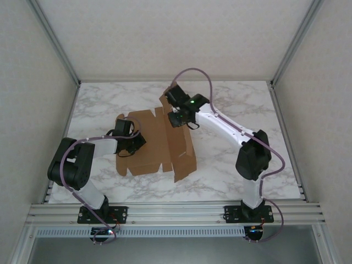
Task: Fold the paper box
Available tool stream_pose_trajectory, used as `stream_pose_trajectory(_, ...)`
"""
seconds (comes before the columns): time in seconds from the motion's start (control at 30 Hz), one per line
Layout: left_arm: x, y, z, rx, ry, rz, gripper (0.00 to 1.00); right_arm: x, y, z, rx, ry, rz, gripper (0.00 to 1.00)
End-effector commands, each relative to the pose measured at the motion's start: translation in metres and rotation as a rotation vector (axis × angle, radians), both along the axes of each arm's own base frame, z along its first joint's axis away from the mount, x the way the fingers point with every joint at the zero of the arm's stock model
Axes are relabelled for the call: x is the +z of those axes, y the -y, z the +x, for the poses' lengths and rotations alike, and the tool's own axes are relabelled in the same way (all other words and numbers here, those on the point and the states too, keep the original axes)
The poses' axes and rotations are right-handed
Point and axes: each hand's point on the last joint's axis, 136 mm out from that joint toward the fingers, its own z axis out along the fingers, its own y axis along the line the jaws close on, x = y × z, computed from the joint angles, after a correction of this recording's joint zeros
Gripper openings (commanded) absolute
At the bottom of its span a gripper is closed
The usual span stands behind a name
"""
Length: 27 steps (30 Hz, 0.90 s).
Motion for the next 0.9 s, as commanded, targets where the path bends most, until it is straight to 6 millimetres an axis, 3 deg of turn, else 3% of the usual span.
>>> stream_pose_trajectory(0.0, -0.003, -0.003, -0.008, 0.009, -0.025, 0.013, 0.00, 0.012, -0.015, -0.008, 0.037, -0.159, 0.344, 0.49)
stream_pose_trajectory(0.13, -0.003, -0.003, -0.008, 0.009, -0.026, 0.014, 0.00, 0.036, -0.001, -0.001, 0.033, -0.197, 0.632, 0.71)
stream_pose_trajectory(0.23, -0.004, -0.004, -0.008, 0.009, -0.027, 0.020, 0.00, 0.051, 0.030, 0.016, -0.048, -0.167, 0.805, 0.87)
stream_pose_trajectory(0.3, -0.004, -0.004, -0.008, 0.009, -0.027, 0.021, 0.00, 0.048, 0.057, 0.028, -0.138, -0.120, 0.789, 0.92)
stream_pose_trajectory(0.47, -0.005, -0.004, -0.007, 0.009, -0.029, 0.025, 0.00, 0.002, 0.136, 0.051, -0.432, -0.058, 0.438, 0.91)
stream_pose_trajectory(0.53, -0.006, -0.004, -0.007, 0.008, -0.031, 0.027, 0.00, -0.017, 0.158, 0.056, -0.510, -0.065, 0.363, 0.91)
stream_pose_trajectory(0.7, -0.007, -0.006, -0.008, 0.008, -0.035, 0.036, 0.00, -0.059, 0.168, 0.061, -0.552, -0.195, 0.462, 0.93)
stream_pose_trajectory(0.77, -0.008, -0.006, -0.008, 0.007, -0.036, 0.038, 0.00, -0.072, 0.176, 0.062, -0.579, -0.217, 0.472, 0.82)
stream_pose_trajectory(0.87, -0.009, -0.006, -0.009, 0.008, -0.039, 0.040, 0.00, -0.091, 0.181, 0.063, -0.606, -0.275, 0.478, 0.54)
